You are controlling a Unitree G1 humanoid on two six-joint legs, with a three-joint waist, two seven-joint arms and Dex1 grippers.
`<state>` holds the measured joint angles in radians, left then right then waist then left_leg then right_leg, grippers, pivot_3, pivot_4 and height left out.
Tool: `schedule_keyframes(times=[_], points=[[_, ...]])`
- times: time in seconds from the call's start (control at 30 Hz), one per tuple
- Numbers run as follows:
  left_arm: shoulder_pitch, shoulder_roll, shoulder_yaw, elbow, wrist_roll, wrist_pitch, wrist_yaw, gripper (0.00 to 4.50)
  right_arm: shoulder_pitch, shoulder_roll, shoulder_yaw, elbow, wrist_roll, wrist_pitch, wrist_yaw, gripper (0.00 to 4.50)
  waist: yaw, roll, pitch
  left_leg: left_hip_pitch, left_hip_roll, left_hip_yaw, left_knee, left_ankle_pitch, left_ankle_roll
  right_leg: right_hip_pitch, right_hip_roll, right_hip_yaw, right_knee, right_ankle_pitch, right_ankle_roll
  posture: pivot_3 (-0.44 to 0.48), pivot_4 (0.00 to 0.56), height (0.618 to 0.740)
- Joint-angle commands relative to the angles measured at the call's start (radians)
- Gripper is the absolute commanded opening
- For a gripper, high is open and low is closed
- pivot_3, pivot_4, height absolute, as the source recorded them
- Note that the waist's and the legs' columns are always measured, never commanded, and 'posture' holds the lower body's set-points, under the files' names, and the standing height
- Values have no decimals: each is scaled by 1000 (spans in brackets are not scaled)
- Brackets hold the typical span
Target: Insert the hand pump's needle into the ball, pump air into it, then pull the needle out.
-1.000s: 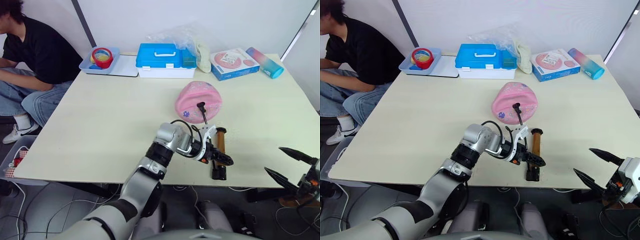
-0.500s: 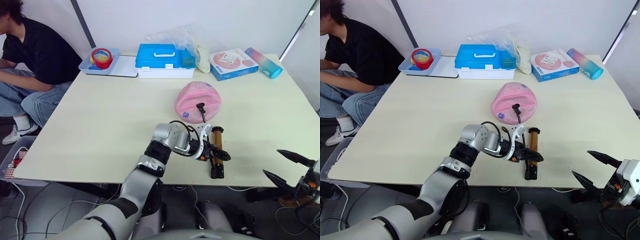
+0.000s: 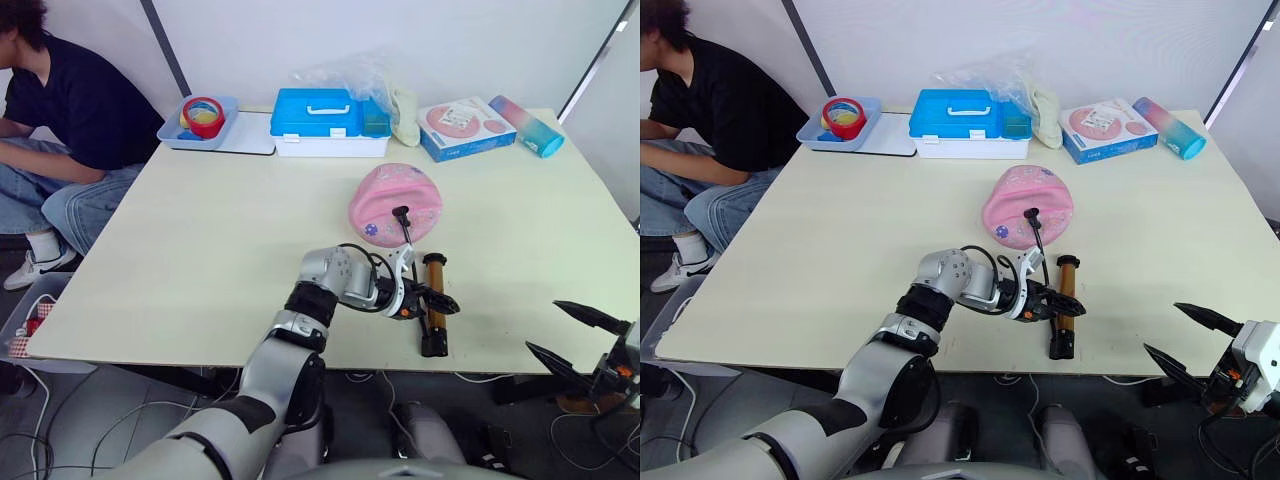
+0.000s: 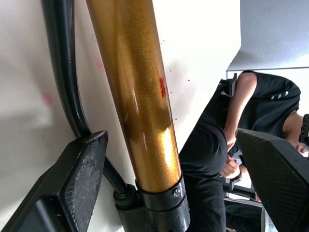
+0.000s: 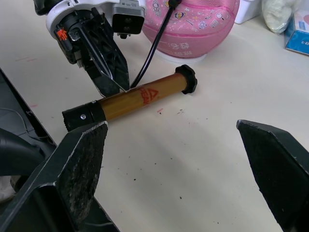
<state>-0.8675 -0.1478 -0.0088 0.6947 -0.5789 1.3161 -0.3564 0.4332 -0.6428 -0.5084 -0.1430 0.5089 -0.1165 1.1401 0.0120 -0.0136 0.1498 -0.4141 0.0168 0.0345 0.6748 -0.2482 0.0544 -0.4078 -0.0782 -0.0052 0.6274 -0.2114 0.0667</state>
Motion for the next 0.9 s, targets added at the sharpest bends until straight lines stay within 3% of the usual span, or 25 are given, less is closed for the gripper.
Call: schedule_keyframes(times=[0.03,0.17,0.63,0.9], points=[[-50,-177,-11,50,34,-48,53,3252,3,-5,-4,-6,-1,-21,1,4500,1,0,0,0,0,0,0,0,0,0,0,0,0,0,0,0,150,740],[-60,-177,-10,76,22,-69,49,1415,7,-4,-2,-3,-4,-25,2,4500,0,0,0,-1,0,0,0,0,0,0,0,0,0,1,-1,0,150,740],[-83,-207,22,106,-34,-85,59,1415,9,-5,2,-4,-7,-28,-1,4500,1,0,0,-1,0,0,0,0,0,0,0,0,0,1,-1,0,150,740],[-71,-191,13,43,-78,-63,2,1415,4,-8,12,-4,-4,-30,0,4500,2,0,0,-2,-1,0,0,0,0,-1,0,0,0,1,-1,0,150,740]])
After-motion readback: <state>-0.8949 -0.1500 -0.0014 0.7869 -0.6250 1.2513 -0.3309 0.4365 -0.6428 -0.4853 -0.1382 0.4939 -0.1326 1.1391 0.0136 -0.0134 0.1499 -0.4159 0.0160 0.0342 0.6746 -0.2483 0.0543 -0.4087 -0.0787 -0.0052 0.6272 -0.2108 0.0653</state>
